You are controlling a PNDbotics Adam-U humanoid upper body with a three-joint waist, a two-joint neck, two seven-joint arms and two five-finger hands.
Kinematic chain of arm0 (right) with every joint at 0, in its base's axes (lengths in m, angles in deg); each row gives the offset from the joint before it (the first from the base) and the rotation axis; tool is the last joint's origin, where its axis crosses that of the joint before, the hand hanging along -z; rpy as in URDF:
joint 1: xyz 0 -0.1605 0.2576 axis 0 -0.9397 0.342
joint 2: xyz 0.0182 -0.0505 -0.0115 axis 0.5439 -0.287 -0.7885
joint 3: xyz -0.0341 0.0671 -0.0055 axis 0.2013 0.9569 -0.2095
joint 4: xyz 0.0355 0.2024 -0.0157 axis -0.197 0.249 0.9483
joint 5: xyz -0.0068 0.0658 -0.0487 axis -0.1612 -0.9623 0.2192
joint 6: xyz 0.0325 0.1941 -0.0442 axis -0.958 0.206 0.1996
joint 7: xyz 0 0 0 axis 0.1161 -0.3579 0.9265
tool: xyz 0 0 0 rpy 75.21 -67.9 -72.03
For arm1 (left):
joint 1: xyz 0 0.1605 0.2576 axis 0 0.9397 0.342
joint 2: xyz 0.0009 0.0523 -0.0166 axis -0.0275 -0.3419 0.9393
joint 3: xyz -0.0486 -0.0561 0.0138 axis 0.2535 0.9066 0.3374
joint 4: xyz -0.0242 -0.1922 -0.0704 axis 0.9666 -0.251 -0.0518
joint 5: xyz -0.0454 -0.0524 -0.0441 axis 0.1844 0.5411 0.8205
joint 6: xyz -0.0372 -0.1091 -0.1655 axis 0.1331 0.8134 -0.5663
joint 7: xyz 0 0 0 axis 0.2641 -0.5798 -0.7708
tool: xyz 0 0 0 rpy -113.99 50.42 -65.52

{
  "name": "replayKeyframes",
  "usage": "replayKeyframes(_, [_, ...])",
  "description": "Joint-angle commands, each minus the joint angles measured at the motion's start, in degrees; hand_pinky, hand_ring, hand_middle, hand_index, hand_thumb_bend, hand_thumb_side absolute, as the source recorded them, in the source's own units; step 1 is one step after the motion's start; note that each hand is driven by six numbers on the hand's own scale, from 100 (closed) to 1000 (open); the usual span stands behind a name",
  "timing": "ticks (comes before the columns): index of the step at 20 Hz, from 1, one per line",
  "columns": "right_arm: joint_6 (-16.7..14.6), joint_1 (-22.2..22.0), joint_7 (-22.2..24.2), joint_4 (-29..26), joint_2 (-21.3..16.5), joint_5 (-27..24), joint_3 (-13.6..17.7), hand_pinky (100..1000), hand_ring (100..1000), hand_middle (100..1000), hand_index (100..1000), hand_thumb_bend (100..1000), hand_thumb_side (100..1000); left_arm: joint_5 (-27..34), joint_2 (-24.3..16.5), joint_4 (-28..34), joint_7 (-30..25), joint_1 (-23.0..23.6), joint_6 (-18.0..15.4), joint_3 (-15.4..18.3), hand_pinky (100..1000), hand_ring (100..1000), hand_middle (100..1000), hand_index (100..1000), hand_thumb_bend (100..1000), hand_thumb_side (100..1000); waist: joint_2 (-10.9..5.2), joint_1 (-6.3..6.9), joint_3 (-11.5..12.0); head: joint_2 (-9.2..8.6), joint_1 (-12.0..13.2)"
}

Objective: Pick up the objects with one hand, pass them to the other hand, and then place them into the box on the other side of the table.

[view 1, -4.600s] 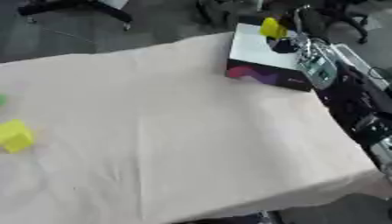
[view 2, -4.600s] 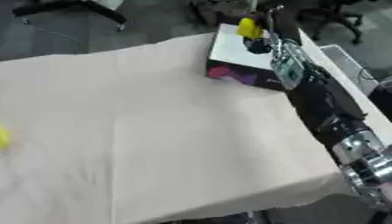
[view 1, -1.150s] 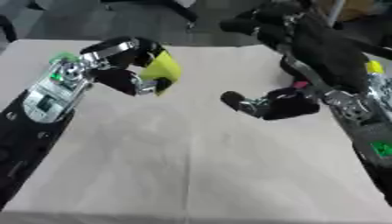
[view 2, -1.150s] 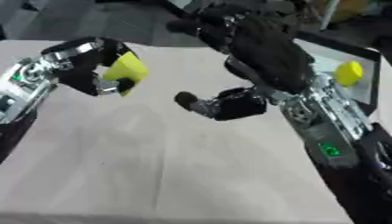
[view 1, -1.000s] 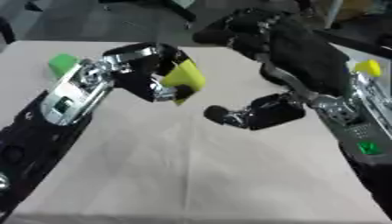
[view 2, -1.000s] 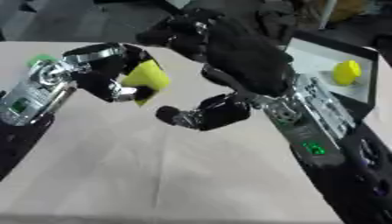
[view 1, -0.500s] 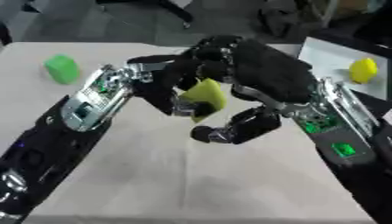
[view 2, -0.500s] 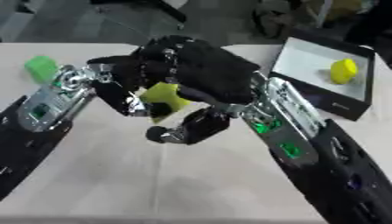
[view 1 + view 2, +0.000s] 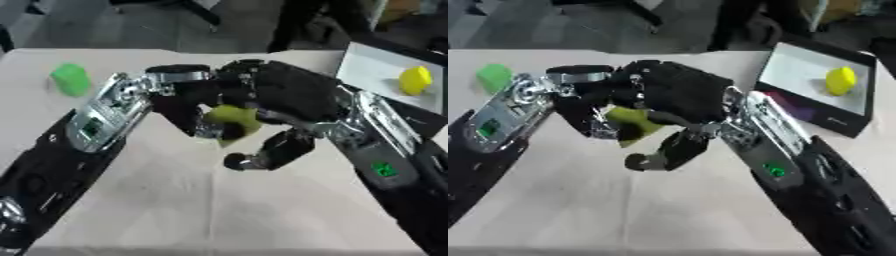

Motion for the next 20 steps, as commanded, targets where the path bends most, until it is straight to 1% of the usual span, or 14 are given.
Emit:
replayKeyframes(1, [0.4, 0.0, 0.7, 2.2, -1.2, 1.3, 0.8, 798, 759, 741, 904, 369, 227, 1.5, -0.7, 3.0, -0.6, -1.4, 0.1, 0.2, 627, 422, 426, 539, 100, 253, -0.66, 0.04, 0.1, -0.13, -0.1])
replayKeyframes(4, [0.5, -0.2, 0.0, 2.9, -1.1, 2.4, 0.9, 789, 733, 680, 879, 191, 158, 1.9, -0.8, 3.5, -1.2, -1.4, 0.3, 0.1, 628, 422, 426, 540, 100, 254, -0.66, 0.07, 0.1, -0.13, -0.1])
replayKeyframes(5, [0.5, -0.2, -0.4, 3.0, -1.1, 2.6, 1.0, 782, 718, 653, 861, 140, 150, 1.9, -0.8, 3.5, -1.3, -1.4, 0.4, 0.1, 628, 423, 427, 540, 100, 254, -0.66, 0.08, 0.1, -0.13, 0.0])
replayKeyframes(6, [0.7, -0.3, -1.2, 3.1, -1.0, 2.9, 1.1, 766, 686, 596, 818, 100, 160, 1.9, -0.8, 3.5, -1.4, -1.3, 0.4, 0.1, 628, 423, 428, 541, 100, 256, -0.65, 0.09, 0.1, -0.13, 0.0])
replayKeyframes(7, [0.9, -0.3, -2.3, 3.1, -1.1, 3.1, 1.2, 756, 665, 566, 793, 100, 177, 2.0, -0.8, 3.6, -1.5, -1.3, 0.4, 0.1, 629, 424, 428, 542, 100, 257, -0.65, 0.09, 0.0, -0.13, 0.0])
replayKeyframes(8, [1.2, -0.4, -3.7, 3.2, -1.1, 3.5, 1.3, 741, 629, 518, 747, 100, 202, 2.0, -0.8, 3.5, -1.7, -1.2, 0.5, 0.1, 629, 425, 429, 543, 100, 260, -0.66, 0.09, 0.0, -0.13, 0.1])
replayKeyframes(9, [1.5, -0.4, -5.2, 3.2, -1.1, 3.8, 1.3, 730, 609, 490, 716, 100, 218, 2.0, -0.8, 3.5, -1.9, -1.1, 0.5, 0.1, 630, 425, 430, 544, 100, 262, -0.67, 0.1, 0.0, -0.13, 0.0])
replayKeyframes(11, [2.0, -0.4, -8.2, 3.5, -1.1, 4.6, 1.3, 712, 581, 462, 672, 100, 245, 2.2, -0.8, 3.5, -2.2, -1.1, 0.5, 0.1, 631, 427, 432, 546, 100, 265, -0.68, 0.12, 0.0, -0.13, 0.0])
replayKeyframes(13, [2.5, -0.5, -11.0, 3.9, -1.0, 5.1, 1.3, 695, 558, 424, 641, 100, 291, 2.3, -0.9, 3.6, -2.6, -1.0, 0.5, 0.1, 634, 431, 437, 551, 100, 270, -0.69, 0.13, 0.0, -0.13, 0.0])
replayKeyframes(15, [3.0, -0.7, -13.4, 4.3, -1.0, 5.8, 1.3, 687, 540, 386, 622, 100, 309, 2.4, -0.9, 3.5, -2.9, -0.8, 0.5, 0.2, 637, 434, 441, 556, 100, 277, -0.7, 0.12, 0.0, -0.13, 0.0])
replayKeyframes(17, [3.2, -0.7, -15.0, 4.8, -1.0, 6.4, 1.2, 683, 533, 371, 614, 100, 344, 2.7, -1.0, 3.5, -3.3, -0.7, 0.4, 0.3, 641, 439, 447, 563, 100, 288, -0.7, 0.1, 0.0, -0.13, -0.1])
replayKeyframes(20, [3.4, -0.9, -16.5, 5.3, -1.2, 7.1, 1.3, 680, 527, 360, 609, 100, 355, 3.1, -1.4, 3.6, -4.0, -0.3, 0.2, 0.7, 645, 445, 453, 574, 100, 300, -0.71, 0.07, 0.1, -0.13, -0.1])
